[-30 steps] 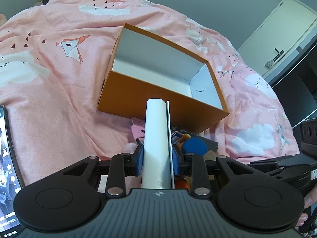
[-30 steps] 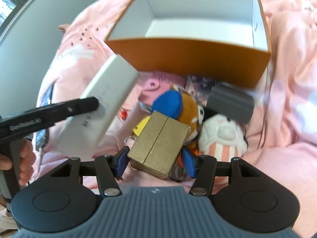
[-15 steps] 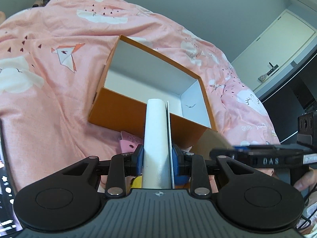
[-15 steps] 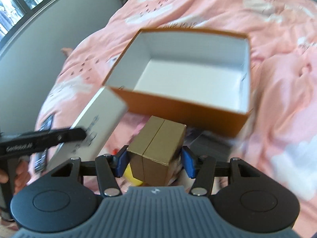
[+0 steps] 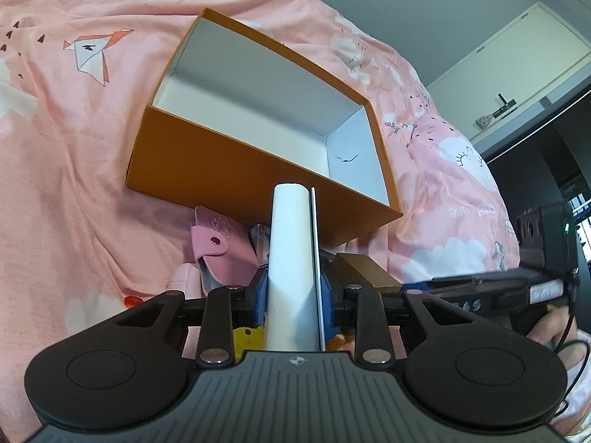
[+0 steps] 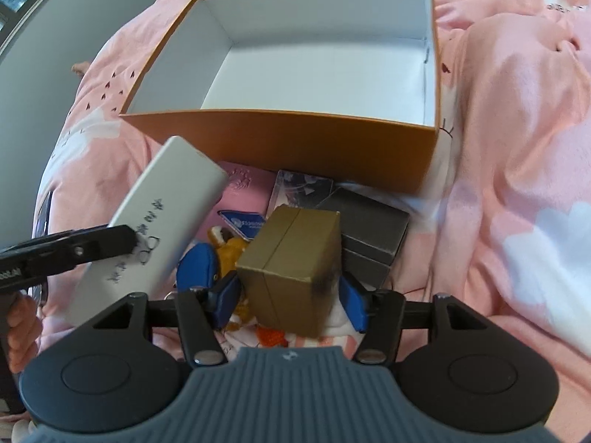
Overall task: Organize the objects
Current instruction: 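Grasp the small gold cardboard box with the right tool while the left tool holds the glasses case, then carry the glasses case and gold box over the orange box with both tools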
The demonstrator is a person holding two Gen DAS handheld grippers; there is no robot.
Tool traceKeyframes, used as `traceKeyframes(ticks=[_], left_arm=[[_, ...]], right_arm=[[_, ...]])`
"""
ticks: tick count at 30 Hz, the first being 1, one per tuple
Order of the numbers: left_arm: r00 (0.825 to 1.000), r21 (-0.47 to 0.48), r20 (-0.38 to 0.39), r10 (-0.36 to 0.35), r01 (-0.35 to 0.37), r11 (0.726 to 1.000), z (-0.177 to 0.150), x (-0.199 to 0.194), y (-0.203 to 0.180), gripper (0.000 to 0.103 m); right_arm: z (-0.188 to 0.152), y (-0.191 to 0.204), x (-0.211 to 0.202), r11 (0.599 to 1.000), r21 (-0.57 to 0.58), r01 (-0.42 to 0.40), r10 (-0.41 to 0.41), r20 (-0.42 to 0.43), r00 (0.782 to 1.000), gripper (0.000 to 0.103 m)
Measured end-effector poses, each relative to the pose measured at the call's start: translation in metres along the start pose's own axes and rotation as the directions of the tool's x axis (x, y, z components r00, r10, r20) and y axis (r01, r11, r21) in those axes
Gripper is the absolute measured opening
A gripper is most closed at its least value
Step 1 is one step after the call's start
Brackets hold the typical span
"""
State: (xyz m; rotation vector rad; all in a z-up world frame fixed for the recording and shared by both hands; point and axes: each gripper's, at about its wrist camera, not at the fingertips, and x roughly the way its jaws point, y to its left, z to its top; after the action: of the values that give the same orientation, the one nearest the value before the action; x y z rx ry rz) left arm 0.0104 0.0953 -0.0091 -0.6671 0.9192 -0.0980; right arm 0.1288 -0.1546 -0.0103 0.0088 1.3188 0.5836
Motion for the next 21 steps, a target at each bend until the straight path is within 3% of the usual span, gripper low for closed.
traceKeyframes(ticks=[7,12,18,21], left_arm=[[1.0,0.011,-0.002,0.011,-0.011,1.0,0.005,0.001,-0.003,0.033],[1.0,0.014,0.003,0.018,-0.018,1.0,0.01,0.0,-0.004,0.033],[0.999,0.027,0.033,0.02,-0.021,0.999,0.027,-0.006,-0.008,0.033],[0.999,0.025,0.051,-0.005,0.004,1.0,0.041,-0.012,-0.011,0.033]], right_arm=[[0.039,-0.003,0.005,0.999,0.044,-0.006,0.009,-0.07,0.998,0.073],[0.048,0.001,0.022,0.998,0.057,-0.003,0.013,-0.184,0.983,0.061],[0.047,0.008,0.018,1.0,-0.012,0.006,-0.008,-0.195,0.981,0.056],[0.049,0.015,-0.001,0.998,-0.06,-0.01,0.001,-0.149,0.989,0.055]])
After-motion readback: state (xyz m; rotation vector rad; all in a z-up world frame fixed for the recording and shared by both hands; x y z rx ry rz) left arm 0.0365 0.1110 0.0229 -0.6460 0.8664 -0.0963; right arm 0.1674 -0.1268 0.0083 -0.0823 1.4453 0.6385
